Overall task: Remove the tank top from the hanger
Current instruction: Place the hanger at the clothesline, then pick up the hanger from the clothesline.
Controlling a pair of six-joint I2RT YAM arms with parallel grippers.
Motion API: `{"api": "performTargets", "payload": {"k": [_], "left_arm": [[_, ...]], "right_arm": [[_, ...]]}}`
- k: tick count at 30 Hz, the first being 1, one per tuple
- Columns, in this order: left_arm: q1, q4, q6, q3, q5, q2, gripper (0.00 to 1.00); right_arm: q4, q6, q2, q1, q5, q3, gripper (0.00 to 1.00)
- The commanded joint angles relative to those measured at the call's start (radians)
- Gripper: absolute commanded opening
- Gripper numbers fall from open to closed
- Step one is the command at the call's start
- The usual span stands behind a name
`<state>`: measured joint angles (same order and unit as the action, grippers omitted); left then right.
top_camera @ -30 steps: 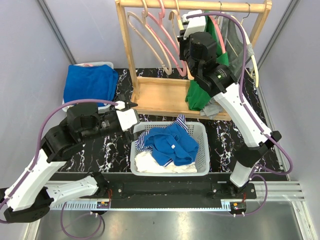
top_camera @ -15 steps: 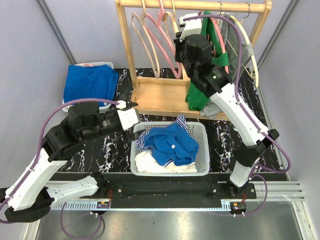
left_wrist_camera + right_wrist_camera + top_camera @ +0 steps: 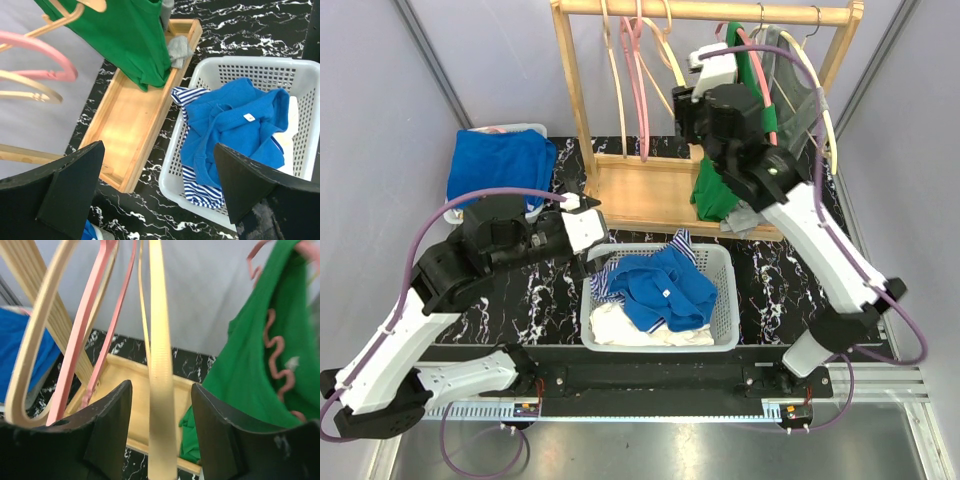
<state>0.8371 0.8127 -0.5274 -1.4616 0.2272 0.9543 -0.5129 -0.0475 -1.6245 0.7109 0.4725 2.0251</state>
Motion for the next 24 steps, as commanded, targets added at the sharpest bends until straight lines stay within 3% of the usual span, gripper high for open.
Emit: {"api": "performTargets", "payload": {"k": [1,5,13,24], "left_arm": [[-0.004,-0.063,-0.023,-0.074,-0.009,0.015,0.99],[-0.006,-0.061,-0.036,-0.112,-0.02,0.026,0.99],[-0.007,-0.053,-0.046,-0.118,-0.022,0.017,0.99],[-0.007,-0.05,-0.059,-0.102,-0.019,0.0,0.99]], "right_arm": [[0.037,-0.054,0.213,0.009,-0.005,0.017,0.61],[0.03,-0.095,0.25,-0.054,0.011,0.027,0.62],[-0.029,-0.002,0.241,-0.226,-0.121,-0.041,0.62],[0.011,0.028,0.212,-0.321,-0.236,-0.094,0.73]]}}
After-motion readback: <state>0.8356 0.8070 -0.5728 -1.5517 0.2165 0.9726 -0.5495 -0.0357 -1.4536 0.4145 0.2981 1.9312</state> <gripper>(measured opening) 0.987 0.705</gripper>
